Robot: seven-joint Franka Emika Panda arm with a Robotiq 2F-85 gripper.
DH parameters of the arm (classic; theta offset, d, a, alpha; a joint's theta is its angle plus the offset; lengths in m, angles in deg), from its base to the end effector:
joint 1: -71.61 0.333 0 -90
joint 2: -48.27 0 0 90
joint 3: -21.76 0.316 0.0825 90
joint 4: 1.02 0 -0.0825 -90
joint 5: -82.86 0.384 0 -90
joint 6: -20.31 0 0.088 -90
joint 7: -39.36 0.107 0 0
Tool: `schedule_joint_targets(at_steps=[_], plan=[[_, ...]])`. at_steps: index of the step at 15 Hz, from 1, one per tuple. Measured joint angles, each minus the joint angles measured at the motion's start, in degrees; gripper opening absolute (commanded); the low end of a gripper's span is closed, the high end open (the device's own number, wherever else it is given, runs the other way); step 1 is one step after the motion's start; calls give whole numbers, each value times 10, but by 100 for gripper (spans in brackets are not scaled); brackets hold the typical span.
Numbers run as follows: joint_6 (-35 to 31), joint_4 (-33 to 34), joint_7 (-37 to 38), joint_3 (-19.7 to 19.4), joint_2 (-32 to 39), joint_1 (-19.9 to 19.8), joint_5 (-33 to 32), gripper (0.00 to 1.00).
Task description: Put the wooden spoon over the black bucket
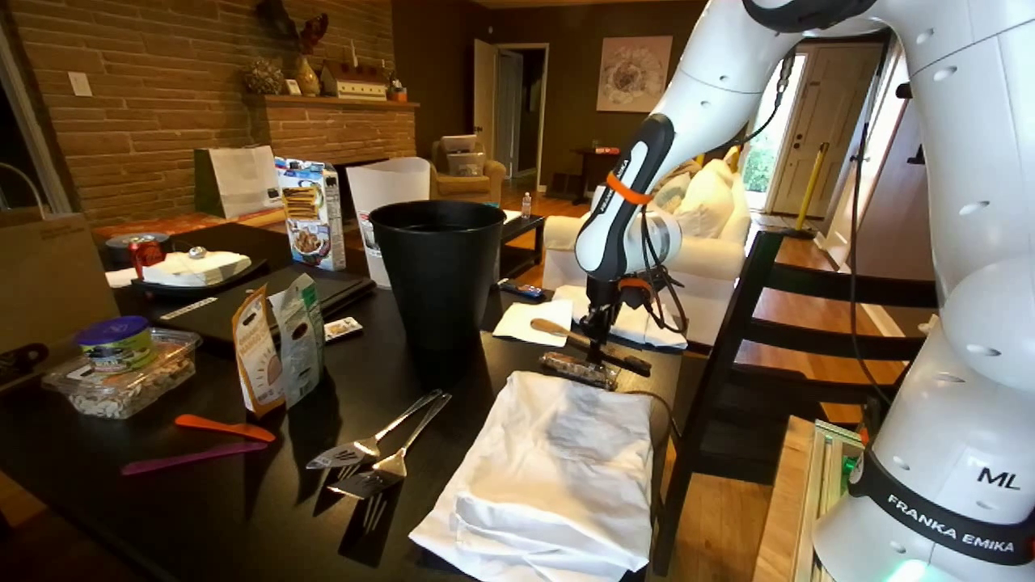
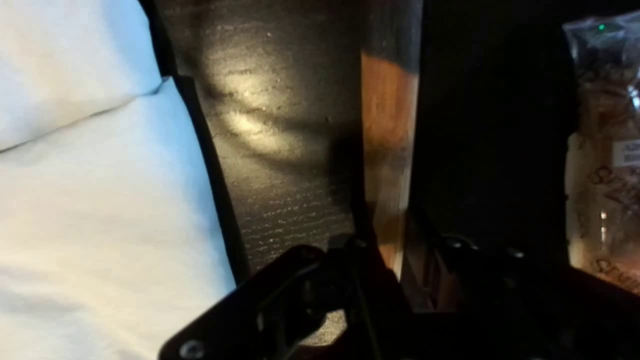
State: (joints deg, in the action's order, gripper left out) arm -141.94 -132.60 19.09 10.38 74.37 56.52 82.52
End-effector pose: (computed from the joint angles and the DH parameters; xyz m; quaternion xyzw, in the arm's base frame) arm 0.4754 -0.2412 0.1617 0.9973 -0.0394 0.0230 0.0579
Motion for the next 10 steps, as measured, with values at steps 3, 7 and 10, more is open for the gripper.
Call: schedule_joint_targets(at_steps=[3, 7, 10], plan=[[10, 12, 12, 0, -9, 2, -7, 6], [57, 22, 21, 2, -56, 7, -11, 6], [117, 29, 20, 11, -113, 7, -10, 5]])
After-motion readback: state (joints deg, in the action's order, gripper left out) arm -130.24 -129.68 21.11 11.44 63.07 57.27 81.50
